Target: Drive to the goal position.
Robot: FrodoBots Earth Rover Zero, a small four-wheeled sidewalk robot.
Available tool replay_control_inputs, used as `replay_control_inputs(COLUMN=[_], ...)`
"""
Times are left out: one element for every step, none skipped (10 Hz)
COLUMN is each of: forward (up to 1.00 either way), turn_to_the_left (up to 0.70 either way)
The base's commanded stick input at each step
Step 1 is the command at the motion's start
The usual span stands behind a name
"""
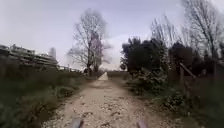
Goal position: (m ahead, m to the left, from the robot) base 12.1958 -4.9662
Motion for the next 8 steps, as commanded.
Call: replay_control_inputs(forward=[0.70, 0.70, 0.70, 0.70, 0.70, 0.70, 0.70, 0.70], turn_to_the_left=[0.00, 0.00, 0.00, 0.00, 0.00, 0.00, 0.00, 0.00])
